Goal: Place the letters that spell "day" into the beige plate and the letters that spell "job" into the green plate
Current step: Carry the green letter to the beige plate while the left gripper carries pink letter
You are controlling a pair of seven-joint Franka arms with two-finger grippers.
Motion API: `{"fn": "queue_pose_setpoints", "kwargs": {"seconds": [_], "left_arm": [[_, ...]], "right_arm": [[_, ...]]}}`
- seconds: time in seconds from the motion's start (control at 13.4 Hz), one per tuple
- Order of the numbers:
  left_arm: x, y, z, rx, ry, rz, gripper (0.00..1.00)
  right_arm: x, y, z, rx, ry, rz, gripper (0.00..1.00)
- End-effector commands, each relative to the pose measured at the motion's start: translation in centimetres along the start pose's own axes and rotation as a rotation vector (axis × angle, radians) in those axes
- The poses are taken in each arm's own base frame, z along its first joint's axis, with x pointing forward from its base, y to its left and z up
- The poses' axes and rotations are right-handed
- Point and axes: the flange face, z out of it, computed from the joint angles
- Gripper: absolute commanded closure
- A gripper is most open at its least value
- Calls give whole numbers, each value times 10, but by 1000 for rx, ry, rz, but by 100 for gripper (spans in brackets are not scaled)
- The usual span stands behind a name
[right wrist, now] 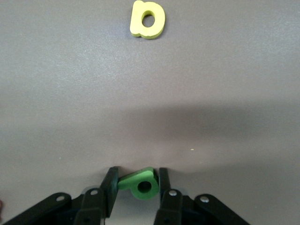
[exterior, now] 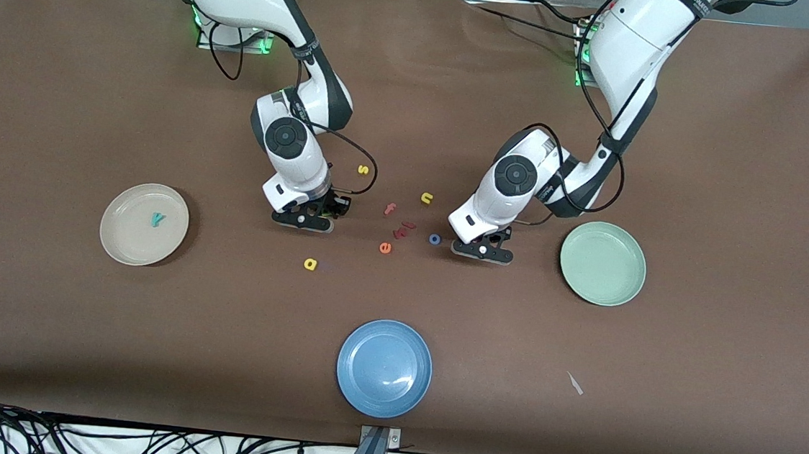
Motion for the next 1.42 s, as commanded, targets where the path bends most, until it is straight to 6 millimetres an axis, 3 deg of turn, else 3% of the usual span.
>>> {"fn": "queue_pose_setpoints", "kwargs": {"seconds": [0.0, 0.15, 0.3, 0.45, 0.67, 0.9, 0.97, 1.12, 1.19, 1.34], "left_arm": [[7, -4, -21, 32, 15, 5, 85], [16, -8, -44, 64, -12, 0, 85], [30, -30, -67, 101, -16, 61, 84], [46, -80, -88, 104, -15, 122, 84], [52, -137, -111, 125, -77, 196, 83], [53, -222, -101, 113, -139, 211, 83], [50, -237, -94, 98, -156, 214, 82], [48, -243, -72, 95, -169, 220, 83], [50, -271, -57, 82, -148, 196, 82], [51, -289, -39, 63, -140, 233, 82]], "right_arm": [[-8, 0, 1, 4, -10, -13, 66], [3, -4, -15, -14, -48, -11, 68], [22, 9, -34, -33, -62, -34, 68], [41, 41, -53, -59, -75, -106, 68], [71, 113, -74, -97, -107, -264, 68], [92, 180, -87, -121, -108, -353, 68], [99, 205, -91, -133, -109, -386, 68], [112, 251, -95, -139, -113, -416, 68], [118, 280, -93, -138, -124, -419, 68], [126, 321, -86, -143, -131, -406, 67]]}}
